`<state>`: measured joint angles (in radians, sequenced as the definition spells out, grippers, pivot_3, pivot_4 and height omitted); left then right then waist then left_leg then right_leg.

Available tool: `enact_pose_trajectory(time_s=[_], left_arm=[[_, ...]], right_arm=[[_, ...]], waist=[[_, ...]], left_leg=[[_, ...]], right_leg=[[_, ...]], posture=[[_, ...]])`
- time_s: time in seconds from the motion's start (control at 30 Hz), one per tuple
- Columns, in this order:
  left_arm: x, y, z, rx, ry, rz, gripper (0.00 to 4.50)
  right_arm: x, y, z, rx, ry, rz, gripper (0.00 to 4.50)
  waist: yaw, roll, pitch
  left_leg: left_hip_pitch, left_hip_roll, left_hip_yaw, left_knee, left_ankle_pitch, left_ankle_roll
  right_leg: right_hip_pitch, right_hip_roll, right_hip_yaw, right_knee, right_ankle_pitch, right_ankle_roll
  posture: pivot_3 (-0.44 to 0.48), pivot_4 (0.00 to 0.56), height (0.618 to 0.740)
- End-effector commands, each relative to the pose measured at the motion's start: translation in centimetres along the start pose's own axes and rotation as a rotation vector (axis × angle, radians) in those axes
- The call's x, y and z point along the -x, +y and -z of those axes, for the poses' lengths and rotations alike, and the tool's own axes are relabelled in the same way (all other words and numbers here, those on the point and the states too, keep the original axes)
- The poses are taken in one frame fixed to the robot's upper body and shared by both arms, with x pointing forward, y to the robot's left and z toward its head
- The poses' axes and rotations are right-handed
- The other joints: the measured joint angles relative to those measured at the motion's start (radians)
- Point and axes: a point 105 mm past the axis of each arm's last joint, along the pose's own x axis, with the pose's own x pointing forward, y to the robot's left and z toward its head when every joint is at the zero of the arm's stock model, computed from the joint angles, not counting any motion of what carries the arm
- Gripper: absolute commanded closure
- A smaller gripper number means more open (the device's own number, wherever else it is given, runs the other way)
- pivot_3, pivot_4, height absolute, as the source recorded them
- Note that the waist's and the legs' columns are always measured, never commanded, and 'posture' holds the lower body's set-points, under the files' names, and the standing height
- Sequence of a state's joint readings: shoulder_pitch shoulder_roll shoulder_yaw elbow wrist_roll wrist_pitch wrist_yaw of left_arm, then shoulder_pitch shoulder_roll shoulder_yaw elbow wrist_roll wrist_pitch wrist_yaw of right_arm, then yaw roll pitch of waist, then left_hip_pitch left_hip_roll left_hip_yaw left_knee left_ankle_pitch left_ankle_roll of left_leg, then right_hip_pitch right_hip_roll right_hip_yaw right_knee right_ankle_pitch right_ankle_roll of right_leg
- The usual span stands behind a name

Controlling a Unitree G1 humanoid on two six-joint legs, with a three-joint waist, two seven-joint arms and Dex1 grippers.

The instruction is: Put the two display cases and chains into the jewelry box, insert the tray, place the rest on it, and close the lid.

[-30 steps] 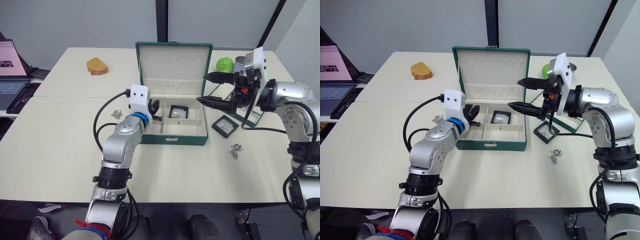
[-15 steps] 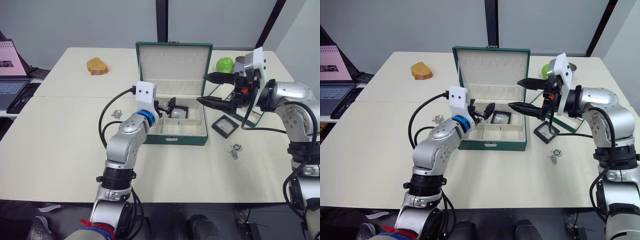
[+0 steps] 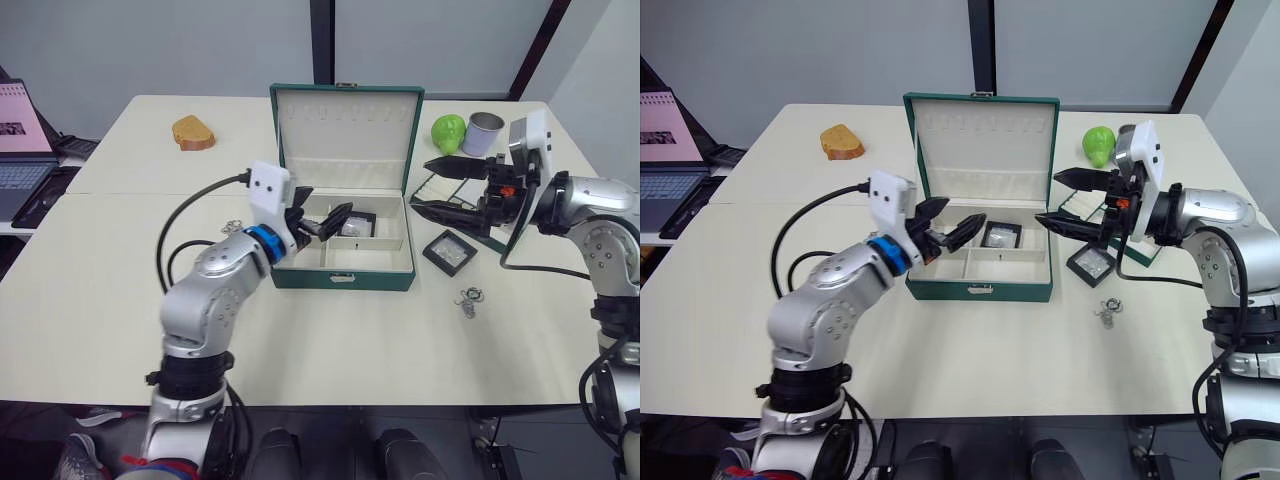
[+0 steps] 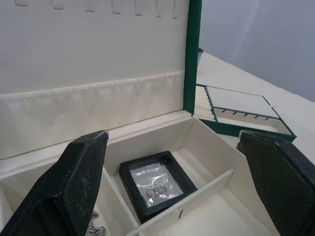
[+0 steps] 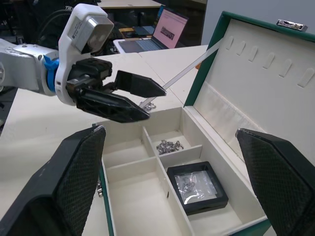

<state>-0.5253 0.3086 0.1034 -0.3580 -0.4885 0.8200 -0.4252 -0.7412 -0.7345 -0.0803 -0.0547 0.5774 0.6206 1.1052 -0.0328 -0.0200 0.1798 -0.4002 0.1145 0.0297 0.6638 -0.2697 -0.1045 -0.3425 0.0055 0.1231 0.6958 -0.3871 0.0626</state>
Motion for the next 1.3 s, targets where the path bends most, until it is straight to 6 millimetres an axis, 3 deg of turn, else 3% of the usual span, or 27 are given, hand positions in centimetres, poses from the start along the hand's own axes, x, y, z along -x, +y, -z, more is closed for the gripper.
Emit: enact_pose_trajectory(time_s=[0.03,0.3,0.47,0.73,0.83,0.93,1.3], left_arm=[[2.8,0.5,-2.3,0.011,-0.072,0.048,0.06],[9.7,4.8,-1.1,-0.014,0.047,-0.045,0.06],[14.2,10.0,-0.2,-0.048,0.084,-0.300,0.06],[18.5,14.1,3.6,-0.044,0.117,-0.551,0.06],[19.0,14.5,5.3,-0.045,0.137,-0.589,0.06],[18.9,14.9,5.7,-0.054,0.123,-0.617,0.06],[18.4,14.9,5.7,-0.059,0.123,-0.605,0.06]], right_arm=[[1.2,0.6,-1.0,0.029,-0.022,0.000,0.00],[4.2,0.8,0.9,-0.043,0.039,0.046,0.00],[8.4,-0.8,5.3,-0.156,0.108,0.235,0.00],[13.1,-1.4,11.4,-0.223,0.183,0.504,0.00],[14.1,-1.2,13.6,-0.225,0.222,0.567,0.00],[14.7,-1.0,14.9,-0.230,0.223,0.602,0.00],[15.2,-1.3,15.4,-0.239,0.188,0.648,0.00]], waist=[[0.000,0.000,0.000],[0.000,0.000,0.000],[0.005,-0.001,0.001],[0.002,-0.001,0.001],[0.001,-0.001,0.001],[0.001,-0.001,0.001],[0.001,-0.001,0.001]], left_leg=[[0.000,0.000,0.000,0.000,0.000,0.000],[0.000,0.000,0.000,0.000,0.000,0.000],[0.001,0.000,0.000,-0.001,0.000,0.000],[0.001,0.000,0.001,-0.001,0.000,0.000],[0.001,0.000,0.001,-0.001,0.000,0.000],[0.002,0.000,0.001,-0.002,0.000,0.000],[0.002,0.000,0.002,-0.001,0.000,0.000]], right_leg=[[0.000,0.000,0.000,0.000,0.000,0.000],[0.000,0.000,0.000,0.000,0.000,0.000],[0.001,0.000,-0.001,-0.002,0.000,0.000],[0.001,0.000,0.001,-0.002,0.000,0.000],[0.001,0.000,0.001,-0.003,0.000,0.000],[0.000,0.000,0.001,-0.002,0.000,0.000],[0.001,0.000,0.001,-0.001,0.000,0.000]], posture=[[0.000,0.150,0.740],[0.000,0.150,0.740],[0.000,0.150,0.740],[0.000,0.150,0.740],[0.000,0.150,0.740],[0.000,0.150,0.740],[0.000,0.150,0.740]])
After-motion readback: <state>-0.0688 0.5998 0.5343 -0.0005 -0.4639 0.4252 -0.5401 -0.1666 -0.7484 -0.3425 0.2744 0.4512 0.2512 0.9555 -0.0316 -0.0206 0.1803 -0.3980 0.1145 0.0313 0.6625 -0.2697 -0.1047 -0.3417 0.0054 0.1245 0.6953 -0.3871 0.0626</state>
